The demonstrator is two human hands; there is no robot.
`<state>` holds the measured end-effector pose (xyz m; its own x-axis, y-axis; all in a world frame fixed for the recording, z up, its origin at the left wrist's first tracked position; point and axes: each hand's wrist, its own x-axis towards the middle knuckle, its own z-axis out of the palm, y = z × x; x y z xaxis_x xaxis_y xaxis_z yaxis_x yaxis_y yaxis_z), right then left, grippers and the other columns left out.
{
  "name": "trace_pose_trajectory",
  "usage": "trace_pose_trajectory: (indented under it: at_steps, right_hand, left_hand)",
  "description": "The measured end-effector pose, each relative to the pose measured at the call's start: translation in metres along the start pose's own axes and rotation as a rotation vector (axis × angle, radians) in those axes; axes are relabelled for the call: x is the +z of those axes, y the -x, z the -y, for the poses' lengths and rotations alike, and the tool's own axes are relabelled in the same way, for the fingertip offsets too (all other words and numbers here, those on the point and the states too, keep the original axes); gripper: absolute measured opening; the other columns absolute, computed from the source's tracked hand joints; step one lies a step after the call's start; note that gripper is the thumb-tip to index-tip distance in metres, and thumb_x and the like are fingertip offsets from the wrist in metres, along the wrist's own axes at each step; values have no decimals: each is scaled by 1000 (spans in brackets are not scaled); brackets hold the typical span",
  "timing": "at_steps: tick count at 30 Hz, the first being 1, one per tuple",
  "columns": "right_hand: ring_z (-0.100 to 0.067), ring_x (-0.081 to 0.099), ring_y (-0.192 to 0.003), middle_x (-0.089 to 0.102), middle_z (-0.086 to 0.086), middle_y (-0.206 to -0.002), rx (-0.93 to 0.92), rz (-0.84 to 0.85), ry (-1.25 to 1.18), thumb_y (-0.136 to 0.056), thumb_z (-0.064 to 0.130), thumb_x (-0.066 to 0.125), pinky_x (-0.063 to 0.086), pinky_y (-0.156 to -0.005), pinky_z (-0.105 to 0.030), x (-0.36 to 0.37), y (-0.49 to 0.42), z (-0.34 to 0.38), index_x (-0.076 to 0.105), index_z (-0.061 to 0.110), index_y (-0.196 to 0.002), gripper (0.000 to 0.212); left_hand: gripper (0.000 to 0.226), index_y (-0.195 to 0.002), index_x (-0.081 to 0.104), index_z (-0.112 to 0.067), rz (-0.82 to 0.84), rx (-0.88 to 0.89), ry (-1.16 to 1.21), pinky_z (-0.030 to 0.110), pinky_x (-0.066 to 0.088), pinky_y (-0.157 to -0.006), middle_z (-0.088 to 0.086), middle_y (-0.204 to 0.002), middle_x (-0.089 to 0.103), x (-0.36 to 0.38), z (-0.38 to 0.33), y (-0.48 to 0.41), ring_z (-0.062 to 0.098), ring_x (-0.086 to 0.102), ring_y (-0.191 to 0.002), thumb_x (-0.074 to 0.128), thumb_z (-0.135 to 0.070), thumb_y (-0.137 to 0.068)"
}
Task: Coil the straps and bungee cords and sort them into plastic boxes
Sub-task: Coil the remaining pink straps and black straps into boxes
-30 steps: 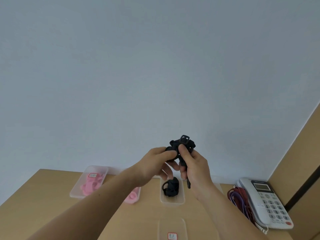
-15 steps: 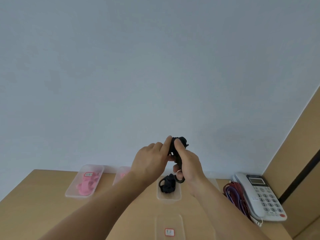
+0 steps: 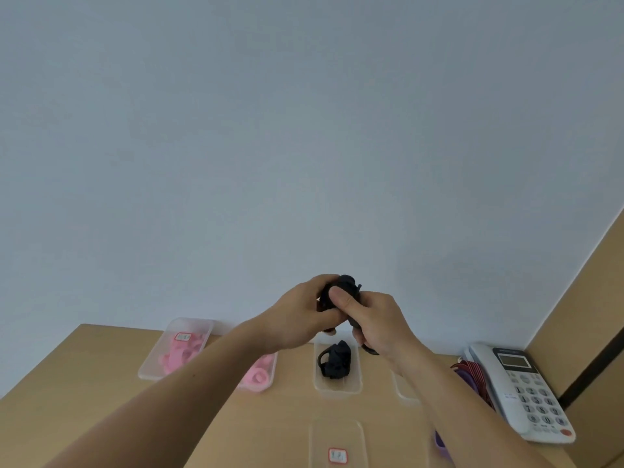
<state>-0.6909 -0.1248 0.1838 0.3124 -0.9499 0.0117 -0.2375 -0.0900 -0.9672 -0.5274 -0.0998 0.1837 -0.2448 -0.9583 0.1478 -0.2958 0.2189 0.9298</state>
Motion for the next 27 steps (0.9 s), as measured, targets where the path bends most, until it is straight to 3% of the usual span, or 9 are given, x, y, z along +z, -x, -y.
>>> trace_pose_trajectory:
  at_steps: [4,7,9,12,17,20,22,24,27]
  right_hand:
    - [-12,55,-47,57,9,-52,-51,-25,81,-89,58,59,39,-50,-21,6,-2,-6,62,31,-54,44]
    - [-10,63,-54,69,10,-83,-62,-87,82,-89,56,59,47,-56,-25,10,-4,-10,68,26,-94,32]
    - [-6,67,-62,68,12,-101,-63,-145,81,-89,45,65,54,-61,-25,7,-5,-12,62,23,-111,32]
    - [-5,69,-80,71,12,-96,-91,-154,168,-86,23,70,58,-80,-32,4,-5,-16,66,24,-106,20]
    - [-2,66,-84,72,15,-92,-147,-55,231,-90,16,66,53,-81,-26,10,1,-23,67,34,-104,22]
    - [2,64,-86,70,23,-89,-243,-155,286,-89,10,66,44,-71,-11,2,0,-25,67,38,-95,28]
    - [2,51,-96,62,27,-93,-319,-272,439,-88,13,69,38,-72,-7,-4,-2,-25,69,40,-97,28]
    - [-2,41,-98,49,24,-97,-337,-405,523,-85,23,75,34,-70,-9,-7,-4,-24,70,37,-97,20]
    - [-7,54,-83,52,14,-89,-185,-448,386,-83,29,75,38,-66,-17,-4,-7,-24,64,30,-105,25]
  left_hand:
    - [47,-122,57,-19,-152,-61,188,36,60,-84,6,-110,70,1,9,1,26,70,-97,72,-27,-78]
    - [46,-116,60,-13,-257,-75,262,36,56,-81,3,-93,73,0,12,-1,20,68,-81,74,-27,-75]
    - [44,-115,60,-7,-329,-101,382,41,57,-85,12,-101,73,-4,15,-2,24,68,-87,74,-24,-77]
    - [39,-109,62,2,-374,-125,589,41,57,-88,18,-103,71,-8,19,-1,28,68,-94,72,-22,-80]
    - [26,-112,63,6,-399,-116,1002,40,60,-81,17,-95,67,-9,16,-6,31,69,-94,61,-13,-94]
    - [28,-112,65,3,-347,-114,937,45,59,-85,15,-99,69,-10,15,-4,30,70,-98,62,-17,-93]
    - [27,-111,66,0,-299,-129,873,45,58,-87,14,-98,68,-11,13,-2,28,69,-96,61,-20,-93]
    - [29,-114,64,-1,-251,-138,888,40,58,-81,14,-96,66,-11,11,-1,27,67,-94,59,-20,-93]
    - [38,-118,61,3,-238,-106,910,37,57,-80,14,-94,64,-10,11,0,28,65,-93,61,-20,-88]
